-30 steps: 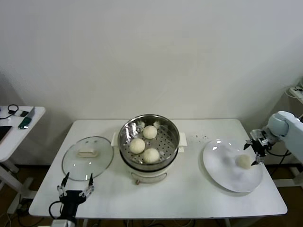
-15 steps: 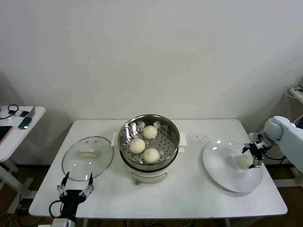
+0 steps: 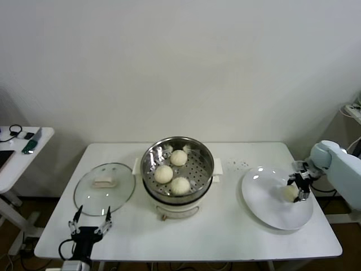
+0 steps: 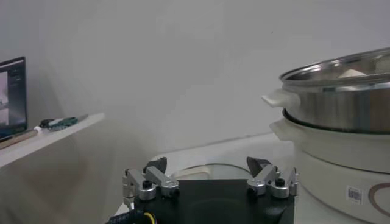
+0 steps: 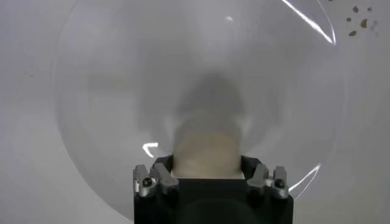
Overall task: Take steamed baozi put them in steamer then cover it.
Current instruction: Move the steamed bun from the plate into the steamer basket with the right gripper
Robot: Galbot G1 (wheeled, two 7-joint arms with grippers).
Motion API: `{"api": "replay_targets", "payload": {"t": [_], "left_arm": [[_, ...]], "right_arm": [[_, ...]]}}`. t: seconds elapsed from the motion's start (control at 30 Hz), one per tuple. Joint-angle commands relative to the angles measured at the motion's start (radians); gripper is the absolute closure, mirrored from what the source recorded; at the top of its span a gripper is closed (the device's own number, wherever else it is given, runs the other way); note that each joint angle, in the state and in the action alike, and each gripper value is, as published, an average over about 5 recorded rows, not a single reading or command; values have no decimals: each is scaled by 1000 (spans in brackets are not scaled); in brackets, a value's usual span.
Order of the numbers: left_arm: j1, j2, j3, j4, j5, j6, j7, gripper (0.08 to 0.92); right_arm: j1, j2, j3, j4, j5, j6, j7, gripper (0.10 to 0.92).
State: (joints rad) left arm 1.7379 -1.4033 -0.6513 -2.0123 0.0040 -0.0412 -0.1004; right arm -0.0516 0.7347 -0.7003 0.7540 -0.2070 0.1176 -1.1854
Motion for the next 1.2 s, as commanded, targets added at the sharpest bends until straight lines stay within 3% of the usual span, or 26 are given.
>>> {"api": "replay_targets", "payload": {"t": [0.03, 0.5, 0.83, 1.2], "left_arm": [[2, 0, 2, 1, 1, -1, 0, 177], [14, 9, 28, -20, 9, 6, 7, 177], [38, 24, 56, -52, 24, -1, 10, 177], [36, 38, 80, -83, 39, -3, 8, 177]], "right_arm": [[30, -11, -32, 12, 48, -9, -2, 312], [518, -41, -538, 231, 651, -247, 56, 313], [885, 183, -856, 331, 1054, -340, 142, 305], [969, 449, -1016, 334, 1270, -387, 210, 309]]}}
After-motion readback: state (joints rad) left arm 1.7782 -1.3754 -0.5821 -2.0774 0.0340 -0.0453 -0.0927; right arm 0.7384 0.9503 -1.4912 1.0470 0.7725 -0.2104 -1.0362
